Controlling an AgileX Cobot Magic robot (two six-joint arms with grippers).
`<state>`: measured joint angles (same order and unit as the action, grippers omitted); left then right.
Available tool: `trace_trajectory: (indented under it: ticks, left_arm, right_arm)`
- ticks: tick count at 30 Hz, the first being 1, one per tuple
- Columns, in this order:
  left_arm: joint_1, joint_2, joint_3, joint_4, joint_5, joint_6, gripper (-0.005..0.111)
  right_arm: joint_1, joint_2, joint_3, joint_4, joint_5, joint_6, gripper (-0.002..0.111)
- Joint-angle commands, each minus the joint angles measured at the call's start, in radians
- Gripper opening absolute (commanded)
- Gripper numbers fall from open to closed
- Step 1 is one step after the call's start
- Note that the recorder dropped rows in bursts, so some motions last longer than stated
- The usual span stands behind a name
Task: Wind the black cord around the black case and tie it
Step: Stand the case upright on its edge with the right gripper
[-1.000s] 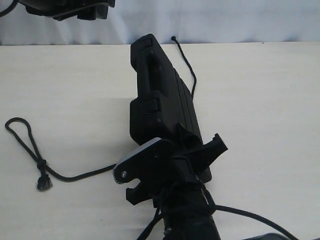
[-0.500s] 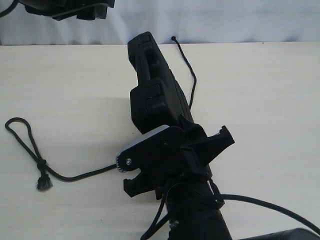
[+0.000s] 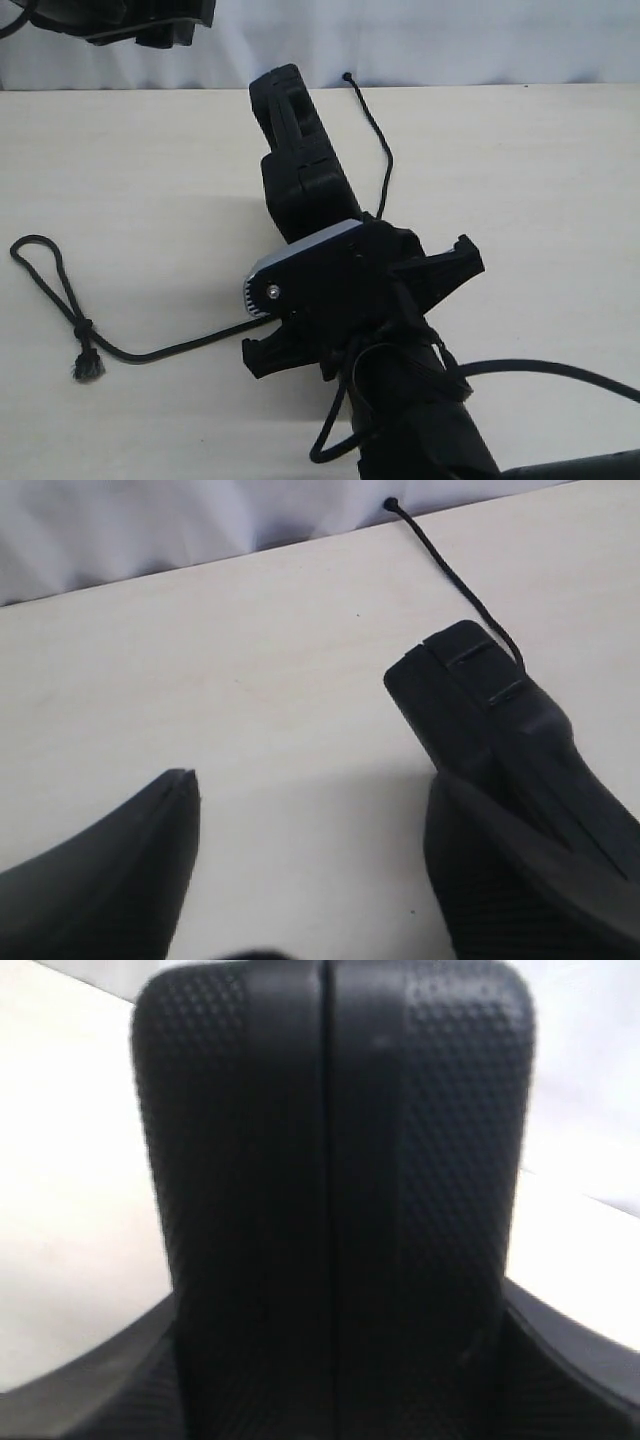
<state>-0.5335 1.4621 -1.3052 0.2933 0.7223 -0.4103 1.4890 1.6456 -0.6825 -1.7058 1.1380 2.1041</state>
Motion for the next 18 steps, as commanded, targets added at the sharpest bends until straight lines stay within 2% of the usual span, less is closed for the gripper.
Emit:
trace_trajectory:
  ticks: [1,7,18]
  left_arm:
    - [0.0,-0.004,-0.005,0.014,0.006,-0.012,0.061]
    - [0.002,-0.004,-0.005,0.129,0.063,-0.058,0.061]
    - [0.129,-0.004,-0.005,0.14,0.181,-0.058,0.061]
  right_arm:
    - [0.002,-0.025,-0.002,-0.039,-0.01,0.004,0.004]
    - [0.002,-0.025,-0.002,-0.039,-0.058,0.004,0.004]
    - [-0.005,-0.078,0.003,-0.039,-0.121,-0.04,0.004]
